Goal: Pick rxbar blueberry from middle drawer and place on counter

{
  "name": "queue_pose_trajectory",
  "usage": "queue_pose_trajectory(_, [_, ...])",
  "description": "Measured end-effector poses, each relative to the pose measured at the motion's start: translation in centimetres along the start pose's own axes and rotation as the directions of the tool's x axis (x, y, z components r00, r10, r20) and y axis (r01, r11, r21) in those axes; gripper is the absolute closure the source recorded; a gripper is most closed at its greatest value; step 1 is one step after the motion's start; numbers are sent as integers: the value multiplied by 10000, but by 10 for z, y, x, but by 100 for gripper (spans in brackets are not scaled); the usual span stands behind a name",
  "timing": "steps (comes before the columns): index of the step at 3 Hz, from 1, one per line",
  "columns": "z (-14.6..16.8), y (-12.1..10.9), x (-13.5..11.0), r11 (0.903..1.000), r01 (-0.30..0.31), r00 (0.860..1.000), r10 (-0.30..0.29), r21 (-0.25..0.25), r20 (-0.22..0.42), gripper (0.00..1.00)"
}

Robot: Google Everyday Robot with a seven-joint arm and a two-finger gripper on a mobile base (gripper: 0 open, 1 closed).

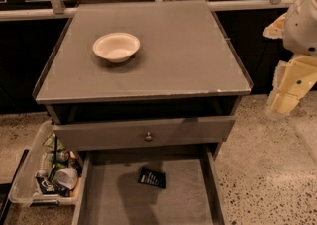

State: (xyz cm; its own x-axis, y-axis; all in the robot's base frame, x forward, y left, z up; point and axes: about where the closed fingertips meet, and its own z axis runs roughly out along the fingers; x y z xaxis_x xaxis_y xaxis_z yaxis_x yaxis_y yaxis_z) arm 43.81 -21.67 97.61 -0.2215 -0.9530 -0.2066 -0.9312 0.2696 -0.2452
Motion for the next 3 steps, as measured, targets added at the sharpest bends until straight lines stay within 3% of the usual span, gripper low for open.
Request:
queue_pose_trajectory(2, [7,11,4,10000,-1,10000,1,0,1,0])
queue_pose_trajectory(3, [17,29,10,10000,-2,10000,2,0,0,0])
